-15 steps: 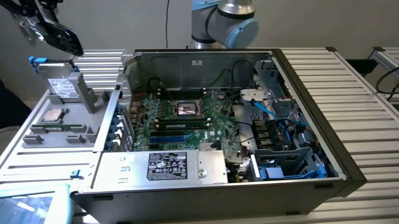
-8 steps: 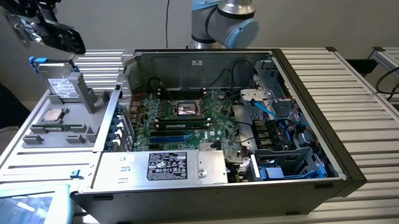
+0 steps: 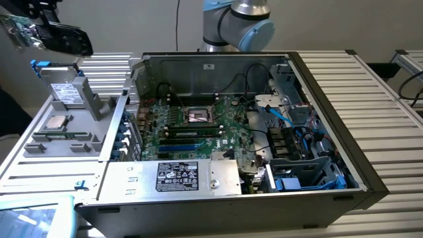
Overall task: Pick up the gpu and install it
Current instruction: 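Pick up the gpu and move the gpu toward the slot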
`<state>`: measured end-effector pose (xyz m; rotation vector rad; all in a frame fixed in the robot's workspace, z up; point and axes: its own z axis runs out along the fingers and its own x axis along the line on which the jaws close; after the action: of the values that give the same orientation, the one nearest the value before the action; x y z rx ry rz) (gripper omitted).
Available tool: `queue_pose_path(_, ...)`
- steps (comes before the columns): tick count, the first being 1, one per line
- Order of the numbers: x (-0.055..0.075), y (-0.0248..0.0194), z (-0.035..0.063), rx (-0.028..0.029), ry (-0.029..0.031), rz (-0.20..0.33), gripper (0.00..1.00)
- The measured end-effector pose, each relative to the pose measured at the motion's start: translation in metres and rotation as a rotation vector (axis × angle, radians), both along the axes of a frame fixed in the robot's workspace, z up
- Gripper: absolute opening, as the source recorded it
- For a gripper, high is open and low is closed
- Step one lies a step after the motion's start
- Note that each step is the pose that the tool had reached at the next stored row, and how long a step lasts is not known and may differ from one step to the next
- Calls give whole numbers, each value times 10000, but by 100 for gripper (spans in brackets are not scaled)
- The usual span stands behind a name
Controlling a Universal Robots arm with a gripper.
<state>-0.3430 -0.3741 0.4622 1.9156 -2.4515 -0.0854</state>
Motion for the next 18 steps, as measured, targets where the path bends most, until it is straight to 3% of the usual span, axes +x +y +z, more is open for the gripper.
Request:
queue_pose_path(14,0,0,0,0,0,2544,28)
queue_pose_path(18,0,0,1,0,0,2839,28)
